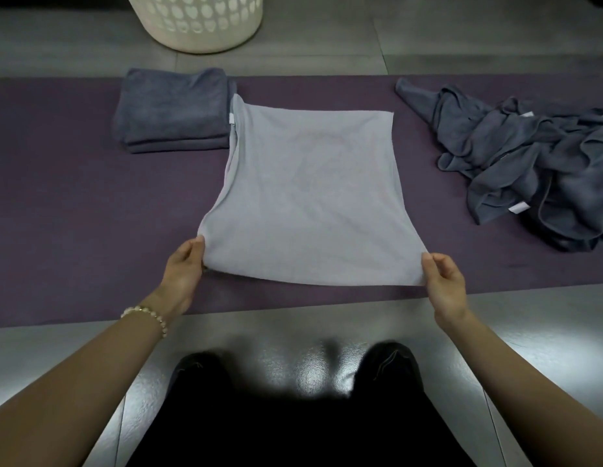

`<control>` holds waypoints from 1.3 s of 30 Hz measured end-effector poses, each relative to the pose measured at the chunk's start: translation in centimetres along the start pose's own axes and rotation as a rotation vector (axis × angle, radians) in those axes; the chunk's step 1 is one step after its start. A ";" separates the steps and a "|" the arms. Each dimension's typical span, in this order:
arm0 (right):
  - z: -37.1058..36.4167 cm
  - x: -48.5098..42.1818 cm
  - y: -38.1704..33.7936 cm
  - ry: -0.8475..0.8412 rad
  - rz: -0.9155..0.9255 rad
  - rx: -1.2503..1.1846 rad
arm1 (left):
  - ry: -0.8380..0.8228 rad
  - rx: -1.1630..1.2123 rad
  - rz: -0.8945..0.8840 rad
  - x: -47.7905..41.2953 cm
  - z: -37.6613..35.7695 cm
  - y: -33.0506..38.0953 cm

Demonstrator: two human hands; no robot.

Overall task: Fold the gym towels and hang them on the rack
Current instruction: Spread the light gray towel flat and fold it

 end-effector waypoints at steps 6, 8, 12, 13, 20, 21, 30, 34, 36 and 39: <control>0.6 -0.4 1.4 -0.010 -0.015 0.149 | 0.097 0.104 0.015 -0.5 1.7 -1.9; 0.6 -0.4 1.4 -0.018 -0.006 0.190 | 0.038 0.211 0.096 -0.5 1.9 -2.4; 0.7 0.0 1.7 -0.039 0.006 0.300 | -0.023 0.075 0.037 -0.3 1.5 -1.6; 0.6 0.2 1.7 -0.044 0.006 0.333 | 0.014 -0.013 -0.011 -0.2 1.6 -1.2; -3.9 0.8 0.5 -0.249 0.192 0.571 | 0.028 -0.219 0.126 -1.2 2.0 -3.6; -6.0 1.7 -0.6 -0.337 0.291 0.578 | 0.048 -0.199 0.170 -1.2 2.3 -4.1; -20.4 9.9 -1.6 -1.076 0.460 0.618 | -0.073 0.061 0.272 -1.1 0.9 -5.4; -19.8 10.2 -0.3 -1.112 0.502 0.698 | -0.049 0.195 0.235 -1.3 1.3 -5.1; -19.6 10.1 -0.2 -1.132 0.500 0.676 | -0.045 0.124 0.172 -1.3 1.7 -4.6; -19.8 9.7 -0.5 -1.088 0.486 0.626 | -0.005 -0.088 0.032 -1.0 2.5 -3.9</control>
Point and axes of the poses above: each hand's wrist, its own x-axis away from the middle knuckle, its own z-axis out of the back of the hand, y = z × x, the point moved 6 cm from there along -x, towards the middle knuckle, and after that the axes turned 12 degrees about z, right-handed, at the moved point
